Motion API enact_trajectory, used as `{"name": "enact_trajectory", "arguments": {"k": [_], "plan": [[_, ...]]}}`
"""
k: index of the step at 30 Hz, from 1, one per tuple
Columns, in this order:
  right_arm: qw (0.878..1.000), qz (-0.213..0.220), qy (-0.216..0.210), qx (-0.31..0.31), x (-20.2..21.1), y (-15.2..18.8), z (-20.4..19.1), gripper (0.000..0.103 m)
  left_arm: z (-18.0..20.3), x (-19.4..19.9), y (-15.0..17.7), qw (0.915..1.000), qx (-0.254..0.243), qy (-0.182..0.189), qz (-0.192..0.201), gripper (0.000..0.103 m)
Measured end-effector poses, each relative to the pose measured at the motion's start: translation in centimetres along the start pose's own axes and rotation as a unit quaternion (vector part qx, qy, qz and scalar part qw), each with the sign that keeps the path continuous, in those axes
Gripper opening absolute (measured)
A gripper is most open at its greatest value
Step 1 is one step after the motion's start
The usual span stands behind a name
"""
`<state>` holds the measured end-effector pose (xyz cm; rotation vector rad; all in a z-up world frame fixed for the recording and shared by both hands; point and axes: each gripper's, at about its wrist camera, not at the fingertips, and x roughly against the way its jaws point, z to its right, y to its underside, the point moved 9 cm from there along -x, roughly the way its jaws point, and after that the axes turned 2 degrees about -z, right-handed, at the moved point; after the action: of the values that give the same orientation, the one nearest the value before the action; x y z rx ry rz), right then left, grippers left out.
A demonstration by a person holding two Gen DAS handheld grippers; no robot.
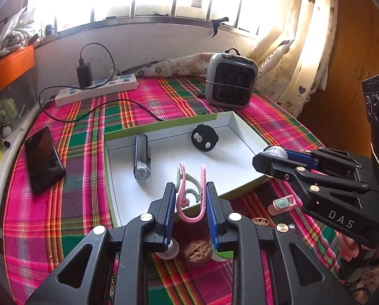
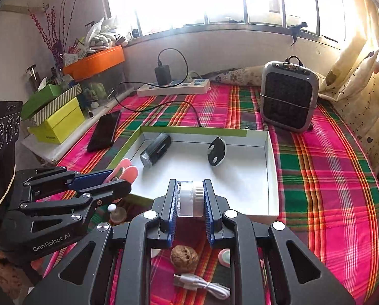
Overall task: Organize objects
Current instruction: 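Carry pink clip with left tool into box while right tool carries cylinder, then open left tool releasing pink clip in box while right tool releases cylinder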
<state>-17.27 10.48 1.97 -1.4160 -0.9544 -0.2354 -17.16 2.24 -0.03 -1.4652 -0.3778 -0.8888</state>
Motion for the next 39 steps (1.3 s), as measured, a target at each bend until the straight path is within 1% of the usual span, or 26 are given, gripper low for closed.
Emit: {"name": "enact_trajectory", "arguments": {"k": [3,10,15,18,20,23,28,34,39], "plan": [[1.000,-0.007,0.009,-0.005,-1.3,-0.7,1.2,0.019,-0.5,-1.2,-0.9,1.0000,0.007,0.002,-0.004,0.021],[0.999,-0.019,0.027,-0.017,-4.0,-2.5,4.0,0.019,-2.2,-4.3,-2.9,0.9994,0.029,-0.006,-0.015,0.021],[0.999,-0.034,0.039,-0.017,-6.2,-3.3,5.6,0.019,-2.5,-6.7,-3.5,0.9991,0.024,-0.014,-0.033,0.021],[0.998,-0.043,0.042,-0.021,-7.4,-3.6,6.5,0.019,-2.5,-7.8,-4.1,0.9989,0.031,-0.007,-0.035,0.021],[0.997,-0.051,0.045,-0.021,-8.4,-3.7,7.0,0.019,-2.5,-8.6,-4.4,0.9987,0.029,-0.010,-0.041,0.021],[0.997,-0.062,0.047,-0.021,-9.6,-3.8,7.5,0.019,-2.8,-9.8,-4.4,0.9981,0.026,-0.016,-0.053,0.021],[0.996,-0.070,0.049,-0.018,-11.0,-3.9,8.0,0.019,-3.2,-11.0,-4.7,0.9976,0.024,-0.023,-0.061,0.021],[0.996,-0.077,0.048,-0.019,-11.7,-3.8,8.3,0.019,-3.3,-11.7,-4.7,0.9970,0.026,-0.023,-0.070,0.021],[0.995,-0.082,0.056,-0.007,-12.0,-3.9,8.1,0.019,-3.3,-12.2,-4.6,0.9961,0.024,-0.027,-0.081,0.021]]}}
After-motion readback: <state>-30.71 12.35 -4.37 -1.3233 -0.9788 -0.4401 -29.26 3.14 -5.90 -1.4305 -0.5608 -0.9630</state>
